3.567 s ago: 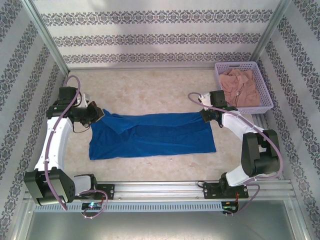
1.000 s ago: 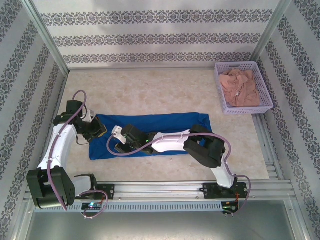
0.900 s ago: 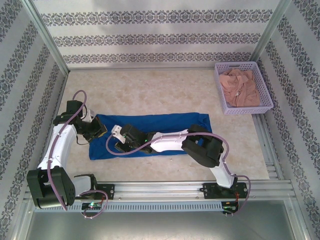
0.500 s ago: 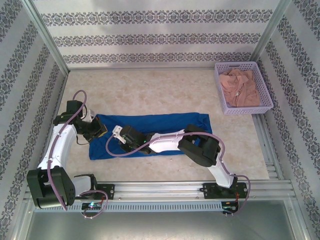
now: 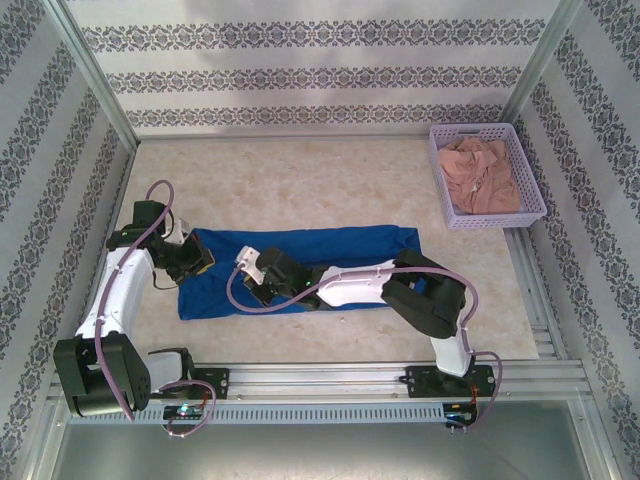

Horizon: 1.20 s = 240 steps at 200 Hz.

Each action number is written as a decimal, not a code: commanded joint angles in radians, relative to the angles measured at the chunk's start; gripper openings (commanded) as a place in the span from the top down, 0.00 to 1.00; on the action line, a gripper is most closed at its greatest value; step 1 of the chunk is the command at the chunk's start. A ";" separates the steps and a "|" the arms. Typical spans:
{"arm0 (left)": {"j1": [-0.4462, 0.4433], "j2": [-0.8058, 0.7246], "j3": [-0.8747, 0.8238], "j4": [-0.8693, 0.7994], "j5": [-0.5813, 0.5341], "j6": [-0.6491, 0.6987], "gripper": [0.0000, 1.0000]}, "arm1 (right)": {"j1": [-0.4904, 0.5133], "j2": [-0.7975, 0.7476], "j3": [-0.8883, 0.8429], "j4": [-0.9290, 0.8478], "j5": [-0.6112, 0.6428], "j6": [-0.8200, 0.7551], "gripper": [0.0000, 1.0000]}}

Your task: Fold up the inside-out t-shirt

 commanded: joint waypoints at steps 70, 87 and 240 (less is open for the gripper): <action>0.013 -0.052 -0.102 -0.023 -0.035 0.019 1.00 | -0.009 -0.153 -0.075 -0.119 -0.141 0.031 1.00; 0.011 -0.056 -0.104 -0.032 -0.040 0.015 0.98 | -0.009 -0.162 -0.082 -0.145 -0.145 0.024 1.00; -0.021 -0.049 -0.117 0.324 -0.215 -0.171 0.43 | -0.044 -0.189 -0.074 -0.168 -0.365 0.032 0.59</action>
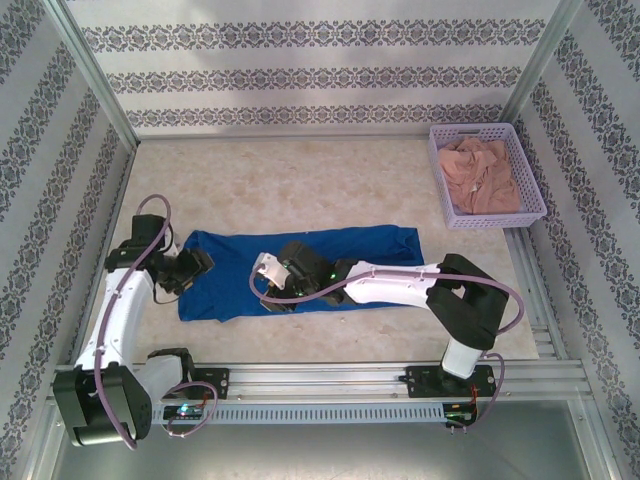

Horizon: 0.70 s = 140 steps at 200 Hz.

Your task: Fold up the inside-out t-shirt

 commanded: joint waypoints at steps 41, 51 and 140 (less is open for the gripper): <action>-0.011 0.350 0.060 0.463 -0.190 -0.044 0.43 | -0.021 0.197 0.170 0.093 -0.054 0.208 0.60; -0.009 0.421 0.089 0.487 -0.192 -0.040 0.44 | -0.024 0.227 0.198 0.077 -0.046 0.216 0.60; -0.013 0.695 0.240 0.556 -0.160 0.014 0.81 | -0.076 0.301 0.242 0.019 0.008 0.290 0.62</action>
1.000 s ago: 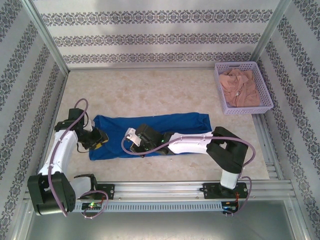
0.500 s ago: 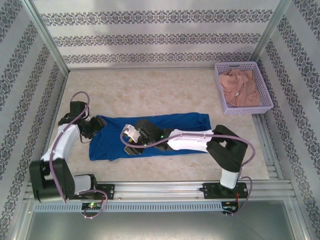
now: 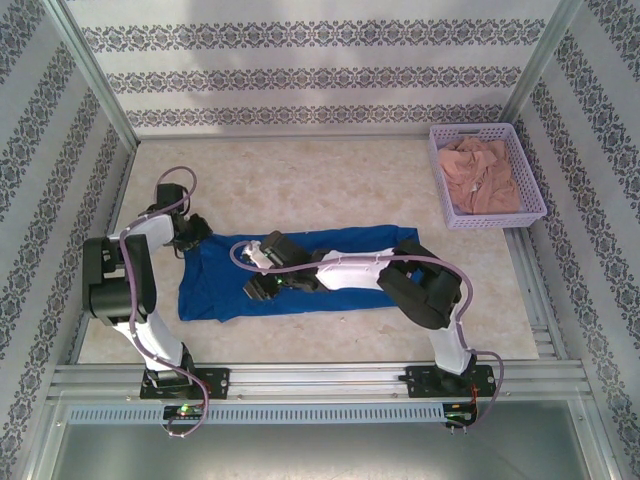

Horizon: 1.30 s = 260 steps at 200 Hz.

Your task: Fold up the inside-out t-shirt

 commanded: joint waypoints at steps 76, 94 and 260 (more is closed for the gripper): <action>-0.008 0.035 0.082 0.016 -0.028 0.030 0.83 | -0.148 -0.075 0.009 -0.065 -0.023 0.061 0.60; -0.008 0.036 0.083 0.013 -0.024 0.031 0.79 | -0.200 -0.083 -0.005 -0.083 -0.021 0.077 0.60; 0.012 0.084 0.151 0.030 -0.097 0.057 0.94 | -0.469 0.024 0.017 -0.404 0.115 0.182 0.71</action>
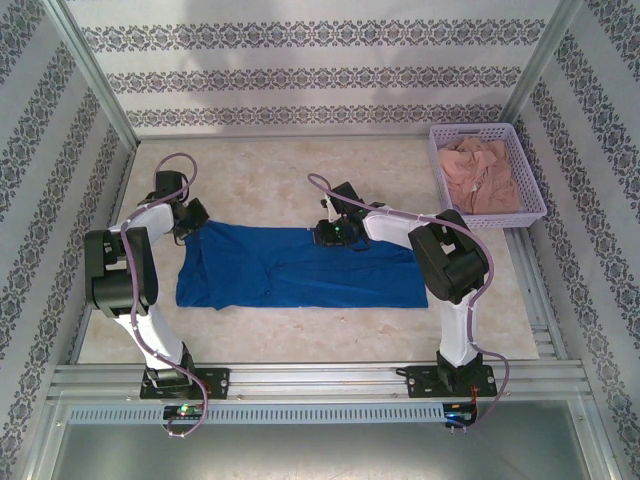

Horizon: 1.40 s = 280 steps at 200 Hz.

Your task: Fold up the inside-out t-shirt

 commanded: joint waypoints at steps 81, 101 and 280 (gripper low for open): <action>0.020 0.113 0.107 0.026 -0.106 0.028 0.65 | -0.025 0.028 0.028 -0.146 0.082 -0.032 0.71; 0.020 0.081 0.110 0.013 -0.113 0.034 0.56 | -0.025 0.003 0.036 -0.147 0.083 -0.058 0.69; 0.046 -0.100 -0.084 -0.164 0.098 0.194 0.00 | -0.007 -0.424 -0.299 0.116 -0.088 -0.154 0.33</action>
